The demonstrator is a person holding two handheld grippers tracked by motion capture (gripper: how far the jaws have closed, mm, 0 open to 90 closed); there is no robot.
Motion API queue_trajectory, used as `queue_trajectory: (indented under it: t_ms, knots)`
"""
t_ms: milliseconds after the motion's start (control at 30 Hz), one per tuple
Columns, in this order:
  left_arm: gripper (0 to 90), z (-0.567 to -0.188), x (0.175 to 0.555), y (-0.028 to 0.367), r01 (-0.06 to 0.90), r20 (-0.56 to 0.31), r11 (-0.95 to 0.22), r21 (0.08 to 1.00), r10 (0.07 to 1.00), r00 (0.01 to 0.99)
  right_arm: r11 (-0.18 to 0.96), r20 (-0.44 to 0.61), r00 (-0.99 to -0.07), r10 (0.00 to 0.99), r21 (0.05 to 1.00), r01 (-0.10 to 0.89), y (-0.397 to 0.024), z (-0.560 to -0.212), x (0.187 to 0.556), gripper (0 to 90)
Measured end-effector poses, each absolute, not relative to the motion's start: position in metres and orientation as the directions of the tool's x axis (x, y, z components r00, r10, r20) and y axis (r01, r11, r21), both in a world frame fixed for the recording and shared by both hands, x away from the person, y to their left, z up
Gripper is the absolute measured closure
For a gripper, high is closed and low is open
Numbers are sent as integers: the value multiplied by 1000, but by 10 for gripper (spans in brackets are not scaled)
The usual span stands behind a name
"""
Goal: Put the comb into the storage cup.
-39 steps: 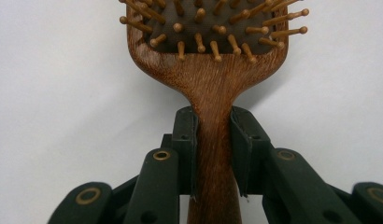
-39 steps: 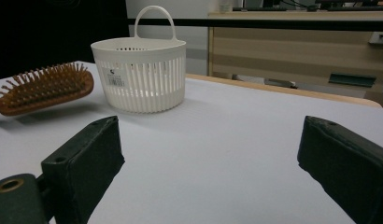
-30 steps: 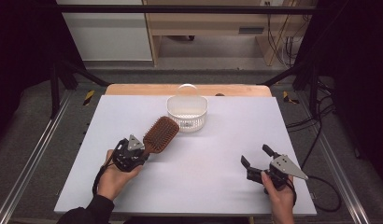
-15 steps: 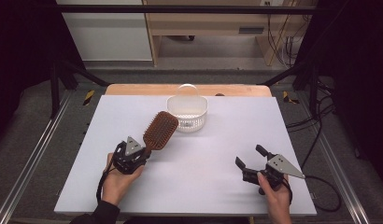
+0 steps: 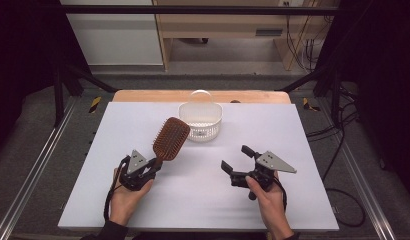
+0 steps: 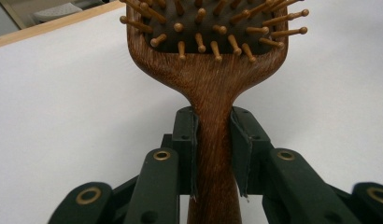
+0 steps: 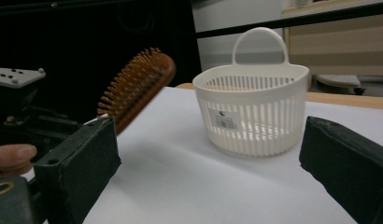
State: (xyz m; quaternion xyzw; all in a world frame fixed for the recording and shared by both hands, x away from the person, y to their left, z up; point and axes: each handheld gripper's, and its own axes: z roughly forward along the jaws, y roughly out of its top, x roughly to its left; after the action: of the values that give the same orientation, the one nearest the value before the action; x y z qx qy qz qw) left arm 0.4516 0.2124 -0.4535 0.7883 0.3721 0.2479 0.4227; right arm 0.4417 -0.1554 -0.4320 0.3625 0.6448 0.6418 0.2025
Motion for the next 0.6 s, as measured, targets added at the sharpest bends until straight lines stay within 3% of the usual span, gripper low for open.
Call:
queue_trajectory:
  t_ms: [400,600]
  knots:
    - [725,-453,441,207,337,76,-348,875,786,614,-83,220,-674,705,970,230,-132,-397,468,77]
    - [725,-451,435,202,281,102,-340,897,780,618,-92,247,-695,675,963,254,-118,-396,473,68]
